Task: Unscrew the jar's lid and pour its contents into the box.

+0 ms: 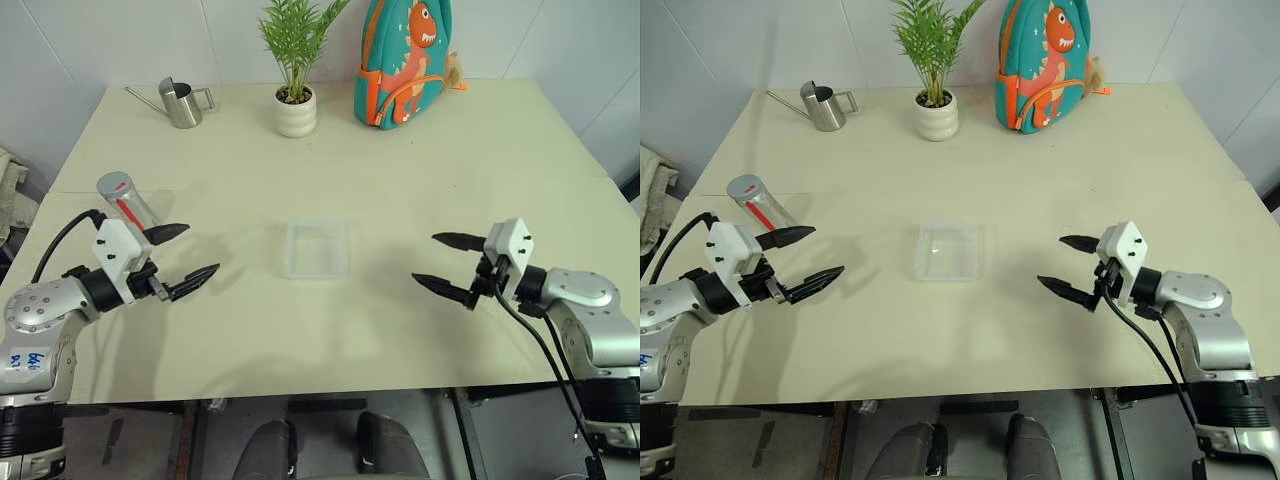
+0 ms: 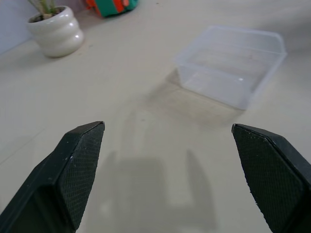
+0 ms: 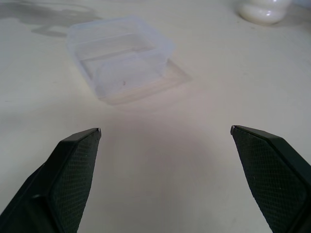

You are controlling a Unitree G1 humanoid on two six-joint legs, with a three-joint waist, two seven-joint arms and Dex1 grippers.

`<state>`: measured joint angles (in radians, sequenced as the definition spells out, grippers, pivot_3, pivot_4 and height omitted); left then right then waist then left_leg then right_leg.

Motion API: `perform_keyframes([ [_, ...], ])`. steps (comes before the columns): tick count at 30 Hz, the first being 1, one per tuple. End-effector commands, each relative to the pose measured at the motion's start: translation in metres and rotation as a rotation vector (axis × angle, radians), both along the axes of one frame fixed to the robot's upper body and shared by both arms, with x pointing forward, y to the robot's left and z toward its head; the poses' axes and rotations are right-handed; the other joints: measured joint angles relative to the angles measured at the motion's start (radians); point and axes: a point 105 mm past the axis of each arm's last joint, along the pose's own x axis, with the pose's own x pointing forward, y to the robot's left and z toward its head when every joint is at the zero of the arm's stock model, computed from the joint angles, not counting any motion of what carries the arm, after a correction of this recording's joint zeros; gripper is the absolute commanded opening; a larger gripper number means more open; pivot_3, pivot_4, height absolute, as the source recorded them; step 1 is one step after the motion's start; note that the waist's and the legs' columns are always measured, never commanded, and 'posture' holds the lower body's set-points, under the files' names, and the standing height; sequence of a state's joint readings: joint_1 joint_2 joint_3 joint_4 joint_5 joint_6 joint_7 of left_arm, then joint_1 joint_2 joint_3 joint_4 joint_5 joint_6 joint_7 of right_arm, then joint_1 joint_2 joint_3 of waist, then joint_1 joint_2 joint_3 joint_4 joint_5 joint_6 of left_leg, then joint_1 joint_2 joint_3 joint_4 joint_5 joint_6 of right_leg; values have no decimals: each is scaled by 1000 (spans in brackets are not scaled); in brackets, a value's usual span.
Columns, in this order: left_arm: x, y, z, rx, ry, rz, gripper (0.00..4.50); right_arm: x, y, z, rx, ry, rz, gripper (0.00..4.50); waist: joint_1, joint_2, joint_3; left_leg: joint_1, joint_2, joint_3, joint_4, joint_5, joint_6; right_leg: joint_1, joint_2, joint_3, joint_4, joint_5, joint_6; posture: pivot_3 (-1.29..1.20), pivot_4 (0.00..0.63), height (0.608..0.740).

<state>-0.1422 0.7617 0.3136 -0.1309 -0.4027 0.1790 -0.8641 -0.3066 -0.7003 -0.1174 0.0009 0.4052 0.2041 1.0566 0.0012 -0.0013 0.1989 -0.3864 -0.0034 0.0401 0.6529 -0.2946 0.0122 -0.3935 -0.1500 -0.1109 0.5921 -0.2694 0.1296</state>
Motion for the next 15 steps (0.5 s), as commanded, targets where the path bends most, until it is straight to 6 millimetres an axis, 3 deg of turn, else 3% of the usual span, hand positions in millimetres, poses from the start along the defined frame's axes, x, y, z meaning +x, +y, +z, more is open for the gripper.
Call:
perform_keyframes([
  [1, -8, 0, 10, 7, -32, -5, 4464, 2, 10, 15, 10, -52, 49, 4500, -1, 0, 0, 0, 0, 0, 0, 0, 0, 0, 0, 0, 0, 0, 0, 0, 150, 740],
  [7, -30, 14, -5, -52, 22, 135, 4464, 17, 46, 32, 42, -92, 193, 4500, -18, 0, 0, 3, 3, 0, 0, 0, 0, -1, 1, 3, 1, 2, -2, 0, 150, 740],
  [15, -62, 60, -11, -242, -147, 750, 4464, 13, 120, 74, 164, -145, 474, 4500, -24, -2, 0, 1, 3, -1, 1, -2, 0, -2, 1, 4, -1, 3, -2, 0, 150, 740],
])
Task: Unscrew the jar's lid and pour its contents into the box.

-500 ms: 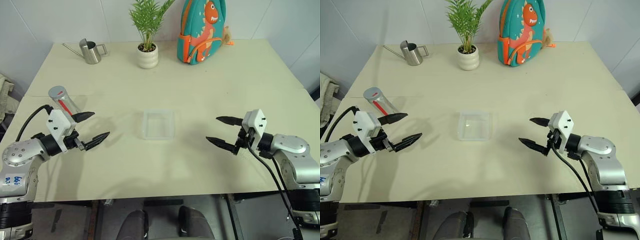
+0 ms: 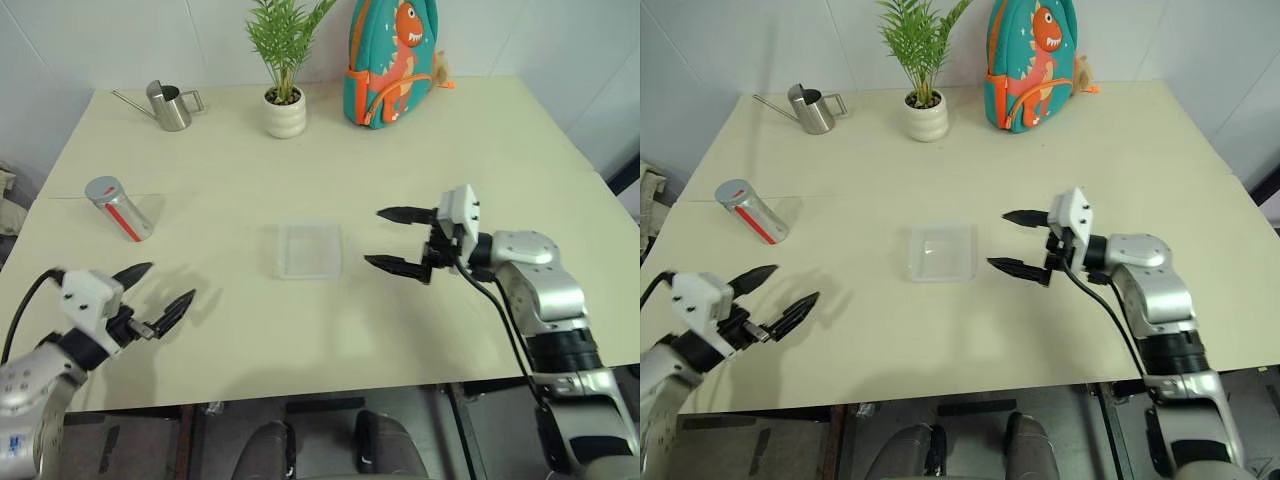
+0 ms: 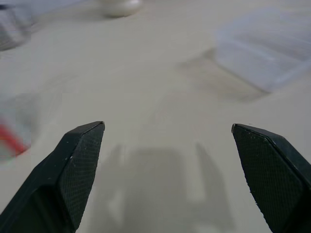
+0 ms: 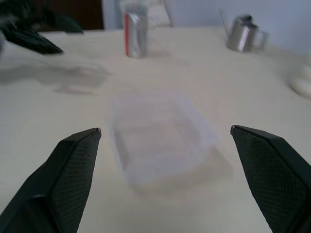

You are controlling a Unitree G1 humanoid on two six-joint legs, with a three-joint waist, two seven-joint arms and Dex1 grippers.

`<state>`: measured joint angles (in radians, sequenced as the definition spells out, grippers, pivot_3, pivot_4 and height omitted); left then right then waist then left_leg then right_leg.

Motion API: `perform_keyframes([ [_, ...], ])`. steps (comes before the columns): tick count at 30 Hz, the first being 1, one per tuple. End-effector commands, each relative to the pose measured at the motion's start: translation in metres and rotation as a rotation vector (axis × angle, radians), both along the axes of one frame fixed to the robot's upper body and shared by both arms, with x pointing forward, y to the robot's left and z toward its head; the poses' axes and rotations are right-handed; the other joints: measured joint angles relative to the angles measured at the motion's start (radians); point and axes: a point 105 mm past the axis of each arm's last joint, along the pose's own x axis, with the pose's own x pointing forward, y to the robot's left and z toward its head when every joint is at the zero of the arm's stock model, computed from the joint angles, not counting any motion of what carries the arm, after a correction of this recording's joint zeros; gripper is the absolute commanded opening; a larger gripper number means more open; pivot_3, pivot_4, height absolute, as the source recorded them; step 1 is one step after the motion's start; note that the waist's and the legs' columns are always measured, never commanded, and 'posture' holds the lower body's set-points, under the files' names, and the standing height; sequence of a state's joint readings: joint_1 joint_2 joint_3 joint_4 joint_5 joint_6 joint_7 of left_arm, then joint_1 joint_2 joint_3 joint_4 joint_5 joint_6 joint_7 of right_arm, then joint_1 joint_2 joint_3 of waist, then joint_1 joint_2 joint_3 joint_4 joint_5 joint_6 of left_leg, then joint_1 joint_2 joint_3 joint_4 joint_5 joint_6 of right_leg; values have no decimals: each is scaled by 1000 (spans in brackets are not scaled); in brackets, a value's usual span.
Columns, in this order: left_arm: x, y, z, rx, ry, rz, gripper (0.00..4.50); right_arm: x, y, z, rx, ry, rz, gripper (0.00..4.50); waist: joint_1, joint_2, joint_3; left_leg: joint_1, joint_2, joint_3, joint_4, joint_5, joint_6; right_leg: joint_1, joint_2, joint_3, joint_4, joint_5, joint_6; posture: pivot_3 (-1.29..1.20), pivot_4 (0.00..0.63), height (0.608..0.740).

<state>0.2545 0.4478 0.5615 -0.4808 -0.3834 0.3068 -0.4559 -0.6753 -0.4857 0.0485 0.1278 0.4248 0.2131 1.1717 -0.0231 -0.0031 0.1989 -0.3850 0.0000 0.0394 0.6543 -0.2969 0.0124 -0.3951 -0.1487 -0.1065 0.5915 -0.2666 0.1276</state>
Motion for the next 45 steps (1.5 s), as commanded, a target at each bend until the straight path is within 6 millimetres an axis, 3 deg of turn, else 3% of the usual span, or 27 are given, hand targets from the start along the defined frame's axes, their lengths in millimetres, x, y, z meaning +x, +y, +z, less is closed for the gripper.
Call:
perform_keyframes([
  [1, -6, 17, 19, -9, -118, 247, 4464, -8, 33, 28, 54, -48, 137, 4500, 4, -1, 0, 0, 0, -1, 1, 0, 0, 0, 0, 0, 1, 0, 0, 0, 150, 740],
  [7, 19, 16, 12, -46, -165, 378, 4464, -16, 74, 37, 102, -54, 265, 4500, 32, -4, -3, -1, 0, -2, 5, -1, 0, 0, 0, 0, 4, 1, -1, 0, 150, 740],
  [11, 41, 26, 18, -28, -200, 442, 4464, -20, 85, 35, 134, -46, 281, 4500, 33, -5, -3, -2, -1, -1, 6, -2, 0, -2, 0, 0, 5, 1, -1, 0, 150, 740],
  [15, 65, 30, 21, -27, -233, 475, 4464, -21, 89, 30, 133, -55, 275, 4500, 27, -5, -3, -3, 0, 0, 6, -2, 0, -3, 1, 0, 5, 1, -1, 0, 150, 740],
  [21, 90, 36, 24, -81, -277, 547, 4464, -24, 94, 39, 177, -79, 260, 4500, 19, -6, -4, -4, 0, 1, 6, -3, 0, -5, 1, -1, 4, 1, -1, 0, 150, 740],
  [26, 111, 34, 28, -49, -273, 489, 4464, -25, 92, 38, 182, -79, 239, 4500, 20, -6, -4, -4, 0, 3, 6, -3, 0, -6, 1, -2, 5, 1, -1, 0, 150, 740],
  [38, 130, 61, 24, -70, -239, 513, 4464, -25, 81, 37, 187, -89, 172, 4500, 19, -7, -4, -5, 0, 6, 6, -3, 0, -9, 0, -2, 6, 1, -1, 0, 150, 740],
  [45, 146, 60, 21, -67, -219, 470, 4464, -26, 79, 37, 189, -88, 154, 4500, 20, -7, -4, -5, 0, 13, 6, -3, 0, -13, 0, -2, 9, 1, -1, 0, 150, 740],
])
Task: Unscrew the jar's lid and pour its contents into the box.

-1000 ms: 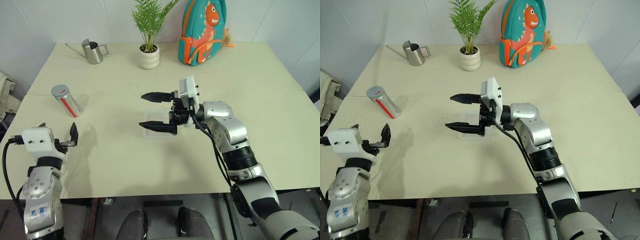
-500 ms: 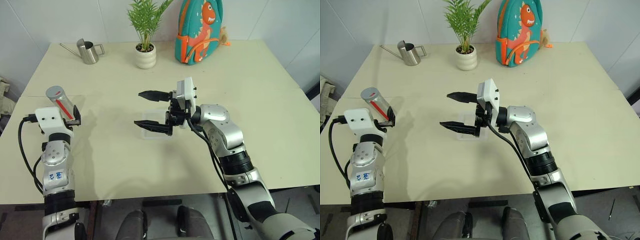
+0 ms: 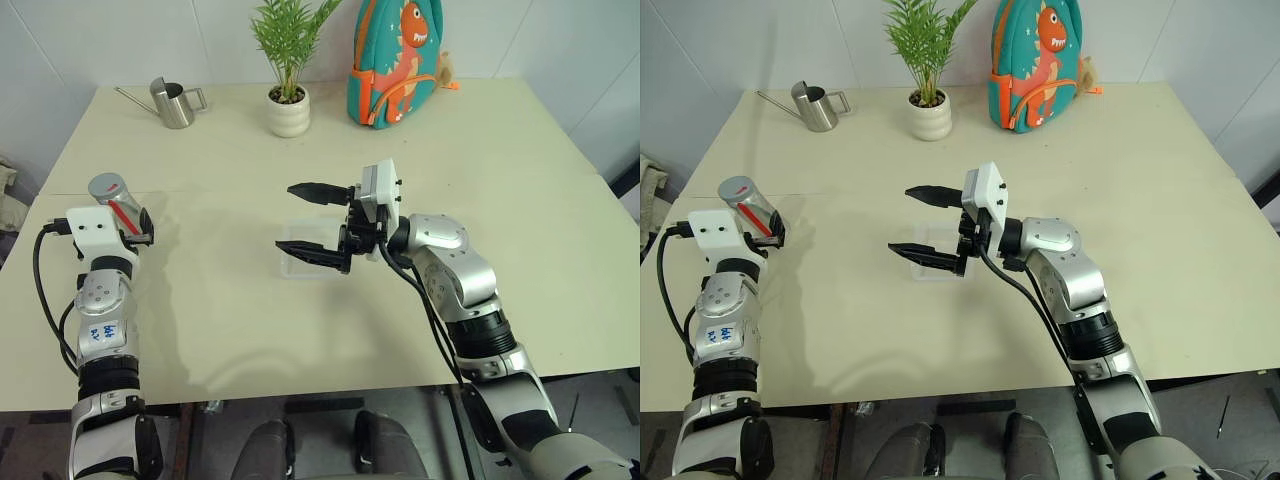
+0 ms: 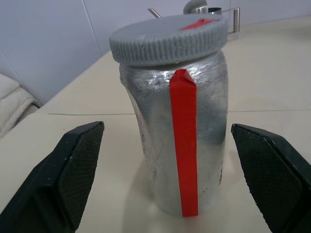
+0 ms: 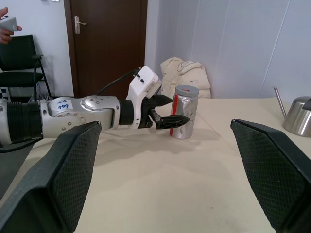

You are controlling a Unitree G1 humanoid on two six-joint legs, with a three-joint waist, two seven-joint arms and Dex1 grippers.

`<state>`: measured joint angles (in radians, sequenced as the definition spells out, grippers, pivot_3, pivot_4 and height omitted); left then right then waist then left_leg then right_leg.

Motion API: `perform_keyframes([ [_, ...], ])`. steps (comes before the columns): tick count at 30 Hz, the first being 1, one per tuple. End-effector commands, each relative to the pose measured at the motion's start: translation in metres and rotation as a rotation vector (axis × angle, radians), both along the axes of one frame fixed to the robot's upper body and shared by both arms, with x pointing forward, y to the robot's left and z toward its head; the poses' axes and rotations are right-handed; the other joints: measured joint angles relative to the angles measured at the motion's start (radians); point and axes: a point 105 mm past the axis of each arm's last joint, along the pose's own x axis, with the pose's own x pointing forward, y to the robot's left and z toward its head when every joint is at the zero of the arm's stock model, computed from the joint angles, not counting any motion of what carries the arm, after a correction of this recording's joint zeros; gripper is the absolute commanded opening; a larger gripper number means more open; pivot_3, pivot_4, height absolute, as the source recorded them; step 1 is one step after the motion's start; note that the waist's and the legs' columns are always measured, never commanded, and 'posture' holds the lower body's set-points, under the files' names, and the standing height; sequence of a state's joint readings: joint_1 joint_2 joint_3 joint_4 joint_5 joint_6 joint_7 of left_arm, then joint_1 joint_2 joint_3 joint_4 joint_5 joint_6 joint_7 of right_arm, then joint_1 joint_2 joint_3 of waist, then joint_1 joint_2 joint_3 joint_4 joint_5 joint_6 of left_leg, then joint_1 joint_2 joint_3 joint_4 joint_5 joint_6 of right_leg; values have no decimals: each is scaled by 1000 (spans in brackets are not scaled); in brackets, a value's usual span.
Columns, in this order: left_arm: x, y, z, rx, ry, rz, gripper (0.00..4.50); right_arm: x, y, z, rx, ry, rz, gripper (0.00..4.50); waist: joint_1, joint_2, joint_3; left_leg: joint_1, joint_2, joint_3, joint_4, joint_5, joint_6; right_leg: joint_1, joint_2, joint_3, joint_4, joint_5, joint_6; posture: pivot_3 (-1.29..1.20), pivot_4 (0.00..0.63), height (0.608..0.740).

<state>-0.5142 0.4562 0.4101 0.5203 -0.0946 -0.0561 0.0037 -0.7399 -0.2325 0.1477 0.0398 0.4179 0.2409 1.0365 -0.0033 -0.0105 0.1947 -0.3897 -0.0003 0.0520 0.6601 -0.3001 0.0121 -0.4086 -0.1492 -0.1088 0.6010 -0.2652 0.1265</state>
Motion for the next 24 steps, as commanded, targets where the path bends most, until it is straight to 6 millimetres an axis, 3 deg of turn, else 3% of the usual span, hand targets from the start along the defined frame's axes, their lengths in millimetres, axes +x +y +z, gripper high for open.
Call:
perform_keyframes([
  [1, 5, 4, 17, 30, -50, -6, 4464, -6, -3, 13, 31, -48, 1, 4500, 0, 0, 0, 0, 0, 0, 0, 0, 0, 0, 0, 0, 0, 0, 0, 0, 150, 740],
  [17, 29, 10, 32, 70, -49, 7, 4464, 0, -5, 13, 33, -42, -39, 4500, -2, -2, -1, 0, -1, 13, 0, -1, 0, -3, 0, -2, 1, 0, 0, 0, 150, 740],
  [24, 31, 9, 30, 68, -51, 12, 2287, 1, -8, 9, 30, -30, -57, 4500, -1, -3, -1, 0, 0, 13, 0, -2, 0, -4, 0, -2, 1, 0, 0, 0, 150, 740],
])
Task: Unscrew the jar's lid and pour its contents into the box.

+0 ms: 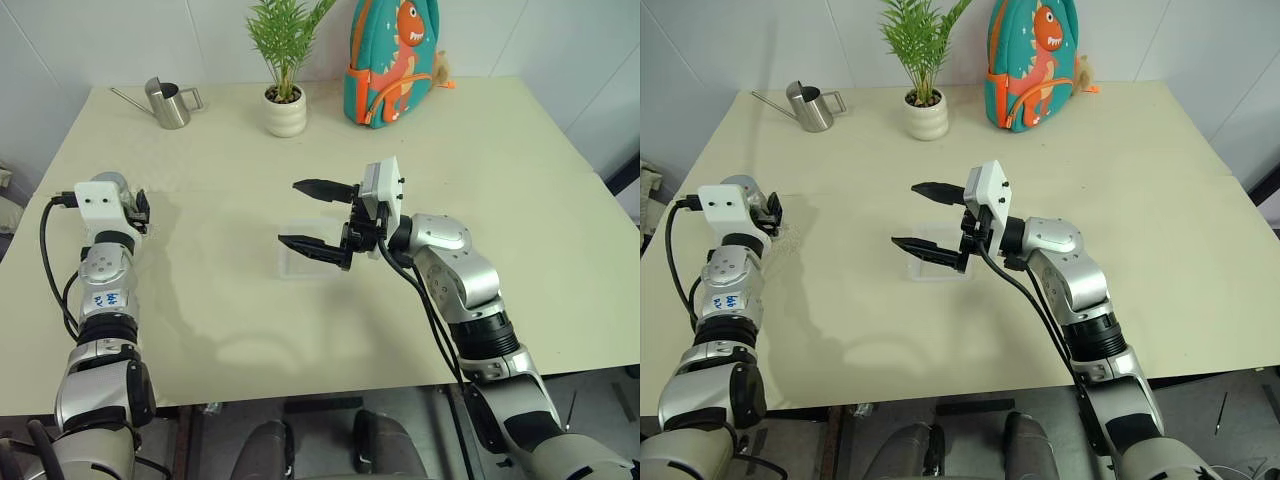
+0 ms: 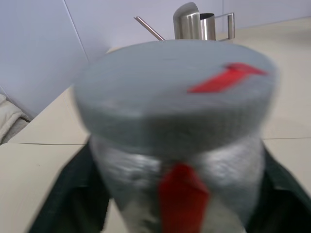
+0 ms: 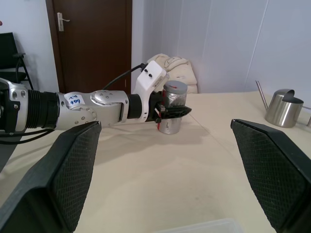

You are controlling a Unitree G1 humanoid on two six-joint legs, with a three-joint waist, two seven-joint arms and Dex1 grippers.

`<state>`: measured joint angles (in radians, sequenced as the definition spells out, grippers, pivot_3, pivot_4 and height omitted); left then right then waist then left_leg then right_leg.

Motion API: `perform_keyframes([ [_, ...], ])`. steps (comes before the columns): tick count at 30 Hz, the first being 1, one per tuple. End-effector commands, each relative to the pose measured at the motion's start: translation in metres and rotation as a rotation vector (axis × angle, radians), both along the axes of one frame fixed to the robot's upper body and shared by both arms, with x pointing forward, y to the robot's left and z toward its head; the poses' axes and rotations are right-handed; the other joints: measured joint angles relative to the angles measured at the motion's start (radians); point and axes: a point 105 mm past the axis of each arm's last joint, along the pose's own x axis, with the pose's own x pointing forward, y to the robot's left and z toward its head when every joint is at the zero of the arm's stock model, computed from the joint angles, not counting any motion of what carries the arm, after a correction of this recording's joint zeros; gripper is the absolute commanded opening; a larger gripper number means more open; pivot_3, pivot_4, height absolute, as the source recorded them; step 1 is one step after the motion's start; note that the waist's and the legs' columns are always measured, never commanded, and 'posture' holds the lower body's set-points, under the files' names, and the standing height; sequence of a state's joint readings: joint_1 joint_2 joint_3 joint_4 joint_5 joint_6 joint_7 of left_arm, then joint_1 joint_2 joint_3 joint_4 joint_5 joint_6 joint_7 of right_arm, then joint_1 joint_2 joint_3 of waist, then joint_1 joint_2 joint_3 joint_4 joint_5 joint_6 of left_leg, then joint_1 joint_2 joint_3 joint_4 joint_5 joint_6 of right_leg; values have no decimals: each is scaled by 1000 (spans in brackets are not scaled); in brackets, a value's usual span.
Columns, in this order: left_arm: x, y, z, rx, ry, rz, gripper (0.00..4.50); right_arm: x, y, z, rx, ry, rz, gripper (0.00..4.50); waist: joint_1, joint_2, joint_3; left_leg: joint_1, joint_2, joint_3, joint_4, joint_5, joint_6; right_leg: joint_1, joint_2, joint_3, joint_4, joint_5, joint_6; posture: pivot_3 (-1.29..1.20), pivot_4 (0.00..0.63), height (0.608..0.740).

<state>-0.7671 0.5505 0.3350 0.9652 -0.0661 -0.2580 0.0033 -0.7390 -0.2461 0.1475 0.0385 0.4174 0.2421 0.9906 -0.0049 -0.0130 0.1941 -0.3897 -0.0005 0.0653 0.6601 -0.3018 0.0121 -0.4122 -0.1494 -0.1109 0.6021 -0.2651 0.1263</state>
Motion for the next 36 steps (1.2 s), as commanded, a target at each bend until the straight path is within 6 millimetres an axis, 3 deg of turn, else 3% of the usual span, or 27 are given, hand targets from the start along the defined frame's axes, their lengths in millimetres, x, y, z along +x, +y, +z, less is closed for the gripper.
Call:
perform_keyframes([
  [1, -2, 2, 13, 20, -51, 13, 1975, -4, -5, 8, 24, -34, -7, 4500, 0, 0, 0, 0, 0, 0, 0, 0, 0, 0, 0, 0, 0, 0, 0, 0, 150, 740],
  [3, -3, -1, 15, 14, -71, 3, 1932, -4, -5, 7, 25, -31, -11, 4500, 0, 0, 0, 0, 0, 0, 0, 0, 0, 0, 0, 0, 0, 0, 0, 0, 150, 740],
  [7, -9, -22, 46, 42, -190, -105, 1932, -4, -8, 6, 26, -29, -25, 4500, 0, -1, 0, 0, 2, 0, 0, 0, 0, 0, 0, 0, 0, 0, 0, 0, 150, 740],
  [11, -22, -69, 87, 51, -254, -361, 1932, -3, -15, 9, 25, -27, -51, 4500, 0, -3, 1, -1, 4, 0, 1, 0, 0, 0, 0, 0, 0, 0, 0, 0, 150, 740],
  [14, -37, -121, 109, 44, -207, -662, 1932, -3, -24, 17, 26, -20, -83, 4500, 3, -3, 1, -1, 4, -1, 2, -1, 0, 0, -1, 0, 0, 0, 0, 0, 150, 740],
  [17, -56, -171, 108, 46, -79, -982, 1932, -4, -28, 31, 47, 6, -103, 4500, 1, -3, 1, -1, 4, -1, 3, -1, 0, 0, -1, 1, 0, 0, 0, 0, 150, 740],
  [21, -64, -196, 92, 57, 36, -1145, 1932, -9, -20, 49, 67, 33, -86, 4500, -8, -3, 1, 2, 6, -3, 3, -1, 0, 0, 1, 4, 2, 1, -1, 0, 150, 740],
  [27, -66, -218, 81, 60, 76, -1267, 1932, -14, -5, 61, 54, 63, -70, 4500, -20, -3, 1, 2, 8, -2, 3, 0, 0, 0, 3, 4, 3, 1, -3, 0, 150, 740],
  [36, -73, -240, 72, 90, 108, -1367, 1932, -5, 13, 52, 1, 101, -110, 4500, -20, -3, 1, 1, 7, 0, 3, -1, 0, -1, 2, 4, 2, 1, -3, 0, 150, 740],
])
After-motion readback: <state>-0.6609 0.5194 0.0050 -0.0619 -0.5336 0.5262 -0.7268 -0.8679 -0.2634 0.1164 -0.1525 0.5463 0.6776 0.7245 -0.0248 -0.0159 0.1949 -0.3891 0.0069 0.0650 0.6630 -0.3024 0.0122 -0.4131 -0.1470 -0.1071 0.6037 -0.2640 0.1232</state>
